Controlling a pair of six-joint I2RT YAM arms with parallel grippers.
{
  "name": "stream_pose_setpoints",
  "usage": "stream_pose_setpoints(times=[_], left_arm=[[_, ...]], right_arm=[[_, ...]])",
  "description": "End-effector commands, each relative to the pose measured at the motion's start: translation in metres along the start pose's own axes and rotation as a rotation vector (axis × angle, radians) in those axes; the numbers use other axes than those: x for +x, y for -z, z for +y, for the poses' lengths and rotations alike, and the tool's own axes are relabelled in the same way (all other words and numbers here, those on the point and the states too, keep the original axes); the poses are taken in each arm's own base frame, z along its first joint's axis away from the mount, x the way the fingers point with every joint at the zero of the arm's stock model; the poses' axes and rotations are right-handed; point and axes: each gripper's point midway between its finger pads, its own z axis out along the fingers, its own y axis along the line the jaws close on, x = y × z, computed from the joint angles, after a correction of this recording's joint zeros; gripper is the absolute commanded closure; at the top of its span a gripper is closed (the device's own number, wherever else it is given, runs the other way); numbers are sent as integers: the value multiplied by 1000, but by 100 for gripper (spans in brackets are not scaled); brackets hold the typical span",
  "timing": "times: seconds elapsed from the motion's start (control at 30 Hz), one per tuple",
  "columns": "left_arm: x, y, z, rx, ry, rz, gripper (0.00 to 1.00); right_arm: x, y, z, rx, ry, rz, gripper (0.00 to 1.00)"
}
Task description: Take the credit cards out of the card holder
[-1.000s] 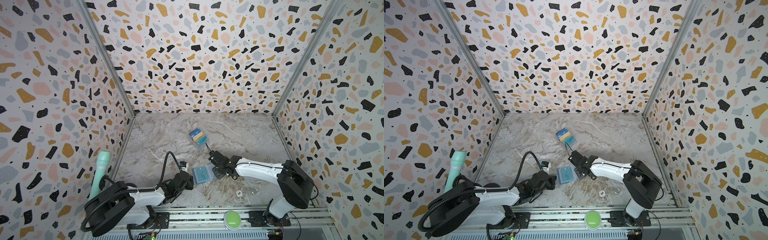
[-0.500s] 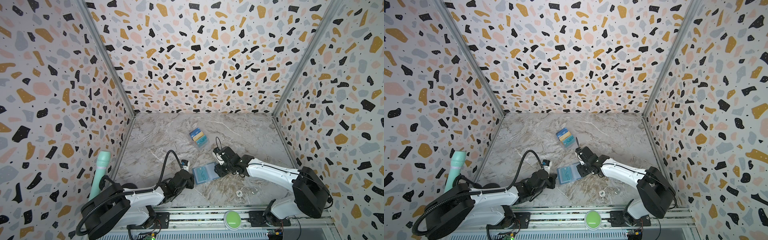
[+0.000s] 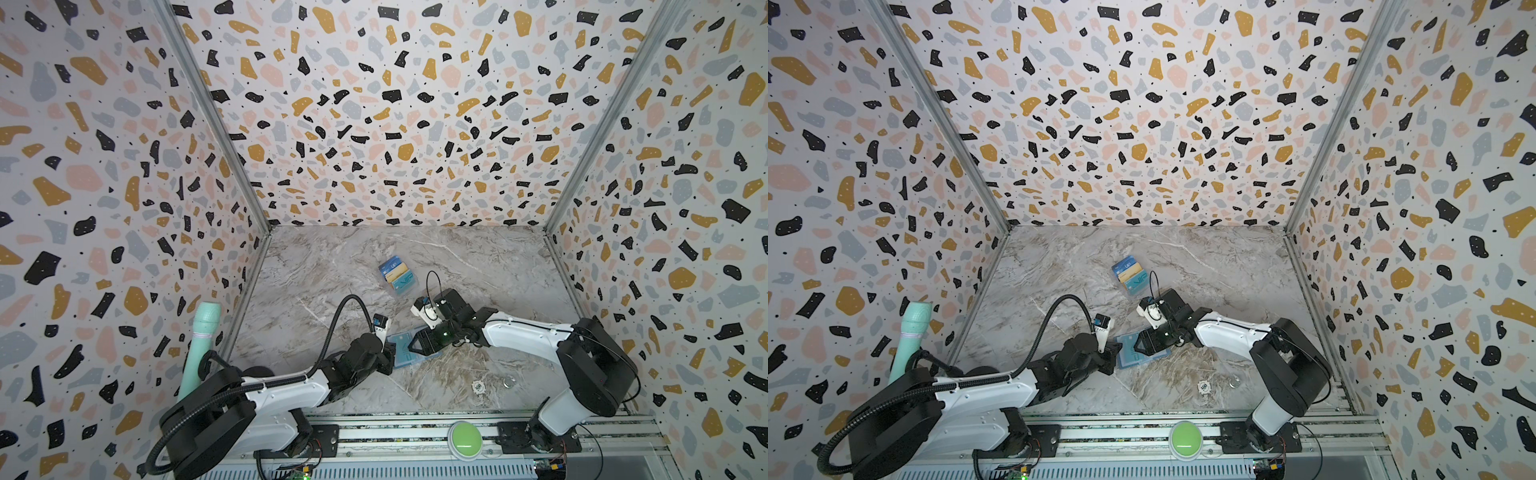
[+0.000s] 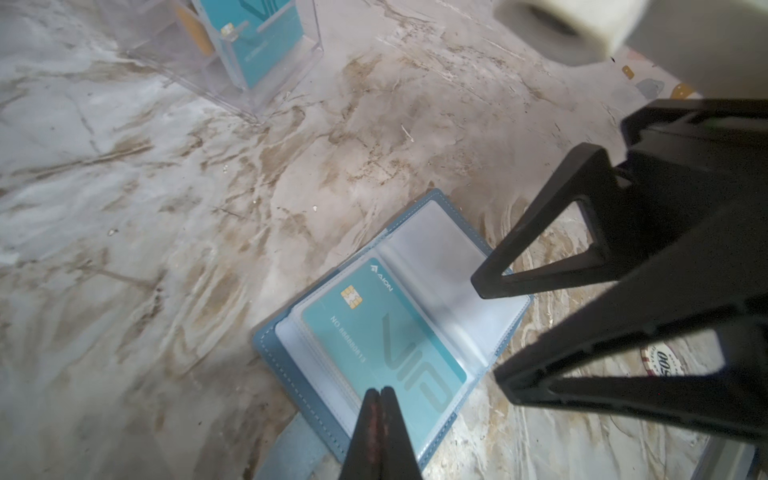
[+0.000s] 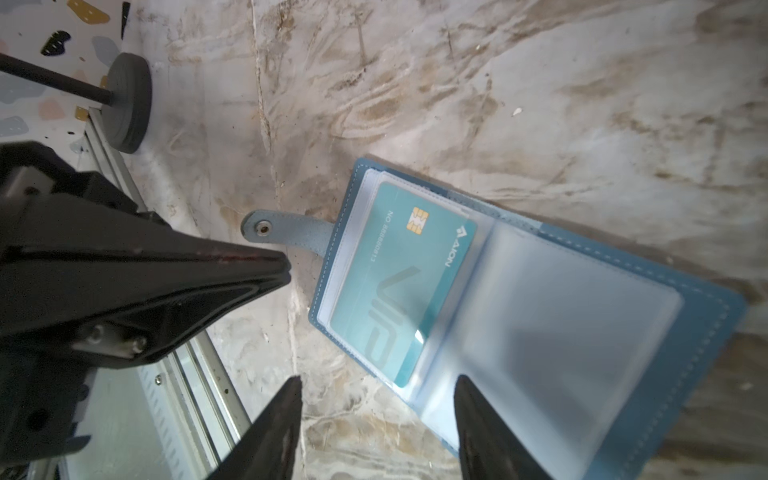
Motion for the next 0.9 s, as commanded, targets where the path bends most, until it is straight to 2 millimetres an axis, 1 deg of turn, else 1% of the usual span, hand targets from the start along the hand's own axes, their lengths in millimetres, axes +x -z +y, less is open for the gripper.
stream_pose_setpoints(times=[0.0,0.17,0.33,0.47,0.7,0.87], left_arm=[[-3,-2,-8,42,-75,-11,100],[6,-6,-7,52,-84,2,100],[6,-9,-9,59,-77,4,100],[10,-13,-5,39,-81,20,100],[22,-18,4,6,-93,49,100],[26,-19,6,-1,-89,58,100]], right_arm=[[-15,2,12,-82,-26,-28,41],[-12,-7,7,-112,-66,-14,44],[-13,-13,-1,-121,-94,-6,49],[-14,-17,-4,-126,-103,1,50],[-8,-25,-11,-120,-126,25,50],[-8,-28,-10,-137,-131,34,51]])
